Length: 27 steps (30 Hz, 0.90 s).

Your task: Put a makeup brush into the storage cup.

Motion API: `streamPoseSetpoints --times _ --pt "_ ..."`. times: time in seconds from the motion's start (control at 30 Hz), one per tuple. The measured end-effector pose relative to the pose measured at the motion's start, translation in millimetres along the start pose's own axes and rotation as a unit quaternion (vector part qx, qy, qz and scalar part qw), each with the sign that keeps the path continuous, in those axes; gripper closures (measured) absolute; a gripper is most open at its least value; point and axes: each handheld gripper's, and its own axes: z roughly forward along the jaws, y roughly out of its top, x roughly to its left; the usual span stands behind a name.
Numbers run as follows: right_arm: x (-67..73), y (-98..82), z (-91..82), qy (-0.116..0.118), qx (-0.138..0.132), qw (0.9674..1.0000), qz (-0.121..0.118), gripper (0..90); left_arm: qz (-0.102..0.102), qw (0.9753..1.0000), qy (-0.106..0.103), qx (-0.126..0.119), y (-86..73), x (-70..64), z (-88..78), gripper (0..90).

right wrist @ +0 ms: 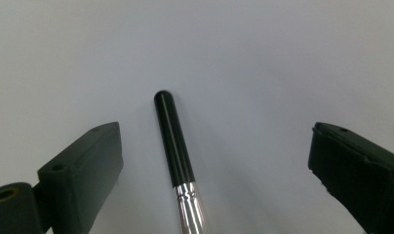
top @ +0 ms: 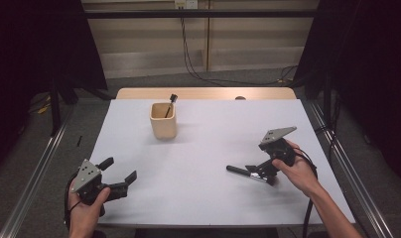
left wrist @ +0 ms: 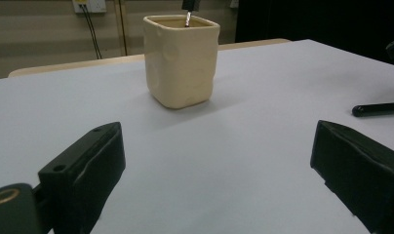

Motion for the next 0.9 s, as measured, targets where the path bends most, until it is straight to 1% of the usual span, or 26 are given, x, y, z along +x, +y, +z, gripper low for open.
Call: streamPoseSetpoints --times 0.03,0.07,0.17,0.2,0.27,0.3,0.37,0.4,0.43,0.5,0.53,0.6,0.67,0.7,0.73,0.77,0.8,0.83,0.9 --pt "-0.2 0.5 1.0 0.006 0.010 0.9999 -0.006 4.8 0.001 1.0000 0.000 0.001 0.0 0.0 0.4 5.7" --pt "-0.4 1.4 2.7 0.018 0.024 0.9995 -0.010 4.0 0.001 1.0000 0.000 0.001 0.0 -0.1 0.6 5.7" --pt "1.1 3.1 6.4 0.027 0.058 0.9977 -0.023 3.8 0.004 1.0000 0.000 0.004 0.0 -0.1 0.8 5.7" --pt "1.7 3.4 7.8 0.031 0.070 0.9967 -0.027 3.7 0.001 1.0000 0.000 0.003 -0.2 -0.4 0.7 5.7" --pt "2.7 4.2 10.8 0.034 0.094 0.9943 -0.037 3.6 -0.001 1.0000 -0.005 0.006 -0.5 -0.3 -0.1 5.7" --pt "2.7 4.1 11.9 0.036 0.099 0.9934 -0.044 3.5 0.000 1.0000 -0.004 0.007 -0.5 -0.7 -0.6 5.7" --pt "3.5 4.3 14.5 0.030 0.120 0.9909 -0.054 4.7 0.000 1.0000 -0.004 0.004 -0.2 -0.9 -1.3 5.7" --pt "3.3 4.5 15.2 0.027 0.126 0.9901 -0.057 5.0 0.001 1.0000 -0.004 0.005 -0.2 -0.8 -1.5 5.7" --pt "2.6 4.2 15.7 0.030 0.131 0.9892 -0.059 5.7 0.000 1.0000 -0.004 0.005 -0.5 -0.9 -1.4 5.7" --pt "1.0 3.9 15.5 0.027 0.142 0.9874 -0.063 7.3 0.001 1.0000 -0.004 0.007 -0.8 -0.6 -1.2 5.6" --pt "0.1 3.5 15.7 0.032 0.146 0.9869 -0.061 9.5 0.001 1.0000 -0.003 0.007 -0.8 -0.7 -1.2 5.7" --pt "-2.0 2.4 15.6 0.034 0.158 0.9851 -0.059 13.6 0.001 1.0000 -0.003 0.008 -0.7 -0.7 -1.1 5.7" --pt "-4.5 0.6 17.2 0.035 0.172 0.9826 -0.062 15.8 0.002 1.0000 -0.002 0.007 0.2 -1.1 -0.7 5.4" --pt "-4.6 -0.3 18.1 0.037 0.176 0.9818 -0.061 18.6 0.001 1.0000 -0.003 0.006 0.4 -1.3 -0.3 5.4" --pt "-4.8 -0.7 18.9 0.041 0.182 0.9805 -0.061 23.2 0.000 1.0000 -0.003 0.008 0.3 -1.9 0.0 5.4" --pt "-5.3 -1.1 20.3 0.043 0.184 0.9797 -0.066 26.4 0.004 0.9999 -0.003 0.009 0.3 -2.0 -0.1 5.4" --pt "-4.6 -1.5 21.5 0.041 0.188 0.9787 -0.073 27.8 0.004 0.9999 -0.004 0.009 0.2 -2.2 -0.3 5.4" --pt "-3.9 -1.9 23.0 0.044 0.193 0.9772 -0.076 30.2 0.005 0.9999 -0.004 0.009 0.1 -1.9 -0.9 5.4" --pt "-4.1 -2.7 26.0 0.047 0.203 0.9748 -0.080 31.0 0.006 0.9999 -0.003 0.010 0.0 -1.3 -1.6 5.4"
